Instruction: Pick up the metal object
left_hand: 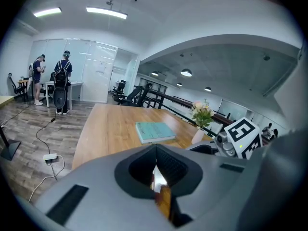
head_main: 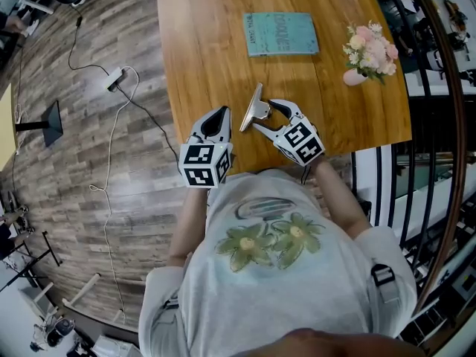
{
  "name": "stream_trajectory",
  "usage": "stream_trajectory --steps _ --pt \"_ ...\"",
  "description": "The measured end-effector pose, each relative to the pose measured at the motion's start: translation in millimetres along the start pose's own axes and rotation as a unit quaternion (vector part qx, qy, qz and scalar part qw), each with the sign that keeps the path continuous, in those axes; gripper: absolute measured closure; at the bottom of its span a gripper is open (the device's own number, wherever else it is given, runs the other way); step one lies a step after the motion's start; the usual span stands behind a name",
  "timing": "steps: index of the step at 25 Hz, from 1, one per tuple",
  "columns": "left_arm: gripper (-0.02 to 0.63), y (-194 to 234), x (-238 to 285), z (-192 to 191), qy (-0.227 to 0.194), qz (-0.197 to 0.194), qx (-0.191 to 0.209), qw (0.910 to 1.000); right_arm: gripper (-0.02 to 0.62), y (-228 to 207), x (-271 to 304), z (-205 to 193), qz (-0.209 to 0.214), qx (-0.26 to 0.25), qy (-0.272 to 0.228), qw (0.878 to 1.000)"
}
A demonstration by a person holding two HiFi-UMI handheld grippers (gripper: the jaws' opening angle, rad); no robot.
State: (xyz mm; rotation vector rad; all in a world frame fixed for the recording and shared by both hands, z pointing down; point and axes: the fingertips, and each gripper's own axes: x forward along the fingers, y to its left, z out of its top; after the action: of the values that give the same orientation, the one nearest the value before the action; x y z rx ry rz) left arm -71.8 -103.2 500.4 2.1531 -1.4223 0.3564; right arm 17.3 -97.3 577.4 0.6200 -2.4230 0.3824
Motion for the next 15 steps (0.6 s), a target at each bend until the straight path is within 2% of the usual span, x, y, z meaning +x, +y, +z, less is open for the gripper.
stream_trajectory --steps 9,15 --pt "0.591 14 14 -9 0.012 0.003 -0.013 0.9998 0.302 -7 26 -19 0.018 0.001 0.039 0.999" --pt "0.591 20 18 -13 0.018 0.002 -0.022 0.9996 0.295 -10 39 -33 0.027 -0.015 0.077 0.997"
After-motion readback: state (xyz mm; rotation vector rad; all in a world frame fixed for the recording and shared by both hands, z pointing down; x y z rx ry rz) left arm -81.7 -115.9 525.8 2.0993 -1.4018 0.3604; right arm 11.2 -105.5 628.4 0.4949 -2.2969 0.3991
